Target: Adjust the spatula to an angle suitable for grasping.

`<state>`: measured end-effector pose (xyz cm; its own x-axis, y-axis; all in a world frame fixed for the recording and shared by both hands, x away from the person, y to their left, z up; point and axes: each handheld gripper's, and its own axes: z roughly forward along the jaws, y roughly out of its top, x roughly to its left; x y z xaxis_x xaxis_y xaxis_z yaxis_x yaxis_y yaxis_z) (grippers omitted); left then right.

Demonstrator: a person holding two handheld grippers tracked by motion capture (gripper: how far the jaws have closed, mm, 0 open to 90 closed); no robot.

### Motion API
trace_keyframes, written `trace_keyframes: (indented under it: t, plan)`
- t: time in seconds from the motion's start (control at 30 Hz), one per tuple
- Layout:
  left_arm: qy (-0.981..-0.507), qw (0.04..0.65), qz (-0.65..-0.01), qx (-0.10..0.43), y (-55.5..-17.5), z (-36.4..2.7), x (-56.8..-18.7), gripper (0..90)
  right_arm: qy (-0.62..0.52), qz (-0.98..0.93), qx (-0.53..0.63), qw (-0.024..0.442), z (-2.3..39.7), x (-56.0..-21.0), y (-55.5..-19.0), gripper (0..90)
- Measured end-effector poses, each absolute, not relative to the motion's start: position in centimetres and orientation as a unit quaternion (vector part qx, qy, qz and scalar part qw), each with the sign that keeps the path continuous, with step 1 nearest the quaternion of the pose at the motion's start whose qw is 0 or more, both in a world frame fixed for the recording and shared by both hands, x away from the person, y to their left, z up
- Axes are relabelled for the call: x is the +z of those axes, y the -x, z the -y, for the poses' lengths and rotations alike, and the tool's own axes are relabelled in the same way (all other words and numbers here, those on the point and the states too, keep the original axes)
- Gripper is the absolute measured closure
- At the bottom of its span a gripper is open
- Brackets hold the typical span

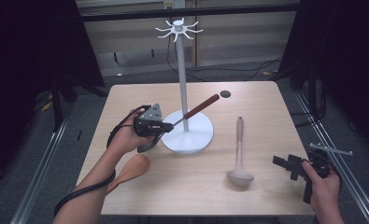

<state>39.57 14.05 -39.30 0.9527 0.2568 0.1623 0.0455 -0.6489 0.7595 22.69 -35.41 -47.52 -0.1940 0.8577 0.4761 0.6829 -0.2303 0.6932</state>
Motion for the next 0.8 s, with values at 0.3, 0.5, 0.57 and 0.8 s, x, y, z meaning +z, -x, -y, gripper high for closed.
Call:
trace_keyframes:
  t: [0.3,0.5,0.57,0.8]
  plan:
    - [-0.866,0.456,-0.160,0.132,-39.1,-14.2,-38.7,85.0,-0.618,-0.616,0.480,0.093,35.0,-47.0,-22.8,10.3]
    - [-0.840,0.489,-0.197,0.131,-38.4,-14.6,-39.1,84.9,-0.617,-0.615,0.482,0.093,35.0,-46.8,-22.8,10.3]
    - [-0.838,0.490,-0.201,0.132,-38.0,-14.6,-39.3,84.9,-0.616,-0.615,0.484,0.092,34.9,-46.8,-22.9,10.3]
    - [-0.823,0.506,-0.215,0.143,-36.6,-14.1,-39.8,84.9,-0.609,-0.620,0.486,0.093,34.4,-46.5,-23.4,10.3]
